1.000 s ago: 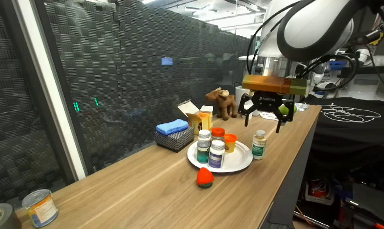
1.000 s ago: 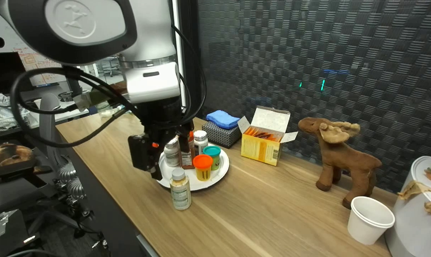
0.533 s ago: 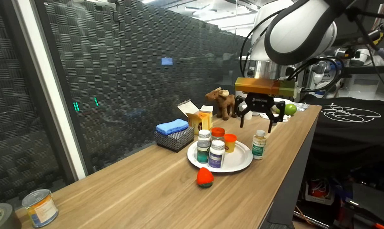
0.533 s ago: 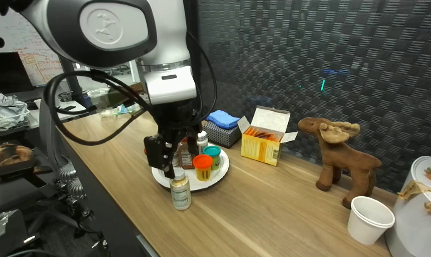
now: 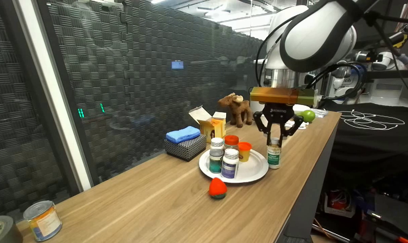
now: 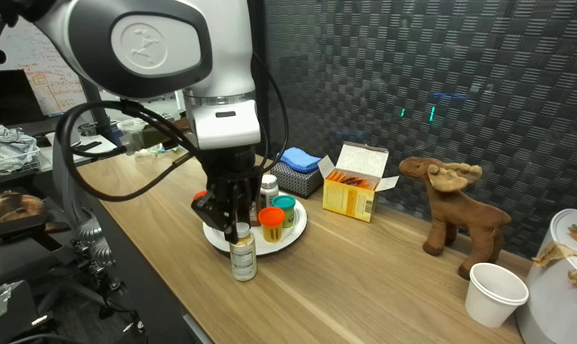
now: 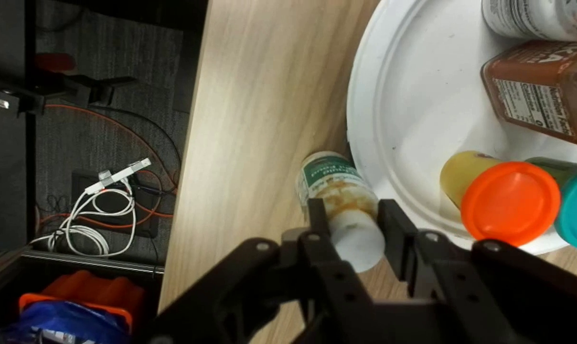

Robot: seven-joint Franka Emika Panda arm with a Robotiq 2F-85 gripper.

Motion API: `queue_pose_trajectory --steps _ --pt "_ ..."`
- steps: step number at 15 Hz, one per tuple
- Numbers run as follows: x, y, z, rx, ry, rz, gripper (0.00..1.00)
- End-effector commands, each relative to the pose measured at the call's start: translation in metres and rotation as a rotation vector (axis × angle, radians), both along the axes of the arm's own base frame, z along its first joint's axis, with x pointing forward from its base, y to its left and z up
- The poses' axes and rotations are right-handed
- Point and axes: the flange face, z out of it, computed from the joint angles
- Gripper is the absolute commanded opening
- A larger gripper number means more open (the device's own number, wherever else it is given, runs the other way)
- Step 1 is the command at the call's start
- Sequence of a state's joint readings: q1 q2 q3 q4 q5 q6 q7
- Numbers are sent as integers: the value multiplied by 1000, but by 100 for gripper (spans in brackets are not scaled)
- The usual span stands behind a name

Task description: Pick up the bottles and small containers and put them on the white plate.

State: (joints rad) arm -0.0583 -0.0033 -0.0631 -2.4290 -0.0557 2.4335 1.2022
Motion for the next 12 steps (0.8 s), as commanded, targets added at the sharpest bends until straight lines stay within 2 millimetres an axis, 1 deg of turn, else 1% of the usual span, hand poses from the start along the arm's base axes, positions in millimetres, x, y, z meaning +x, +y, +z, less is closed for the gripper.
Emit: queue_pose_trajectory --steps 1,2,3,5,7,8,10,12 --pt "-7 -2 16 -7 -6 -19 5" --pt "-8 -2 20 -15 -6 -18 8" --pt "-8 -1 26 -27 -10 -12 8" --pt "-7 9 48 -55 -29 20 8" --pt "-8 25 76 -99 -37 71 8" --pt "-9 35 93 -133 -41 101 8" --pt "-6 58 120 -146 -67 178 8" --pt "2 76 134 -133 -95 233 8"
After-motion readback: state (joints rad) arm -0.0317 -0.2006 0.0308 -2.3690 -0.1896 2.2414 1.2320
